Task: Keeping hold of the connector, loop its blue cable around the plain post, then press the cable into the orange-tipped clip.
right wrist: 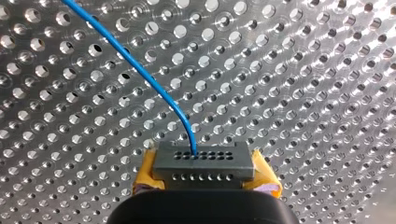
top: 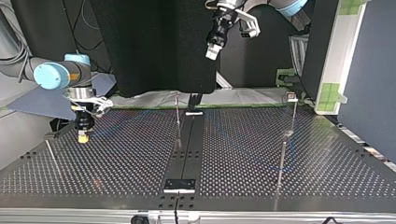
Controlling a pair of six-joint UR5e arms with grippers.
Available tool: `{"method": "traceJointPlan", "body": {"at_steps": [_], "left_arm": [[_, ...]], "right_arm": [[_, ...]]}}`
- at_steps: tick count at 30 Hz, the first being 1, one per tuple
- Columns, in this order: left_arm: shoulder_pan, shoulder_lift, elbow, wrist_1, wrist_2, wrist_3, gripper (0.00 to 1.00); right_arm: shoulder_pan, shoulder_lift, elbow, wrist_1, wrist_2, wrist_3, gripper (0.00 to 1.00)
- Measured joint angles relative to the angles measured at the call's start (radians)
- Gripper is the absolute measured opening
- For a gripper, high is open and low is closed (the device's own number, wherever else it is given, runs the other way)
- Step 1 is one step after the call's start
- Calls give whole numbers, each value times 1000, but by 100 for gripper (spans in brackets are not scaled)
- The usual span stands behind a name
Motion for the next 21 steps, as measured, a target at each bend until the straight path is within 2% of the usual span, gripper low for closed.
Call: {"method": "traceJointPlan", "body": {"at_steps": [6,10,16,21], "left_arm": [[2,0,0,1,1,0,100],[3,-1,0,1,2,-1,100],[3,-5,0,1,3,-2,100],[4,-21,0,1,3,-2,100]], "right_arm": [[-3,0,0,7,19,1,0],[-8,0,0,26,48,-1,0],[-15,1,0,73,100,-17,0],[-21,-1,0,95,134,-23,0]]}}
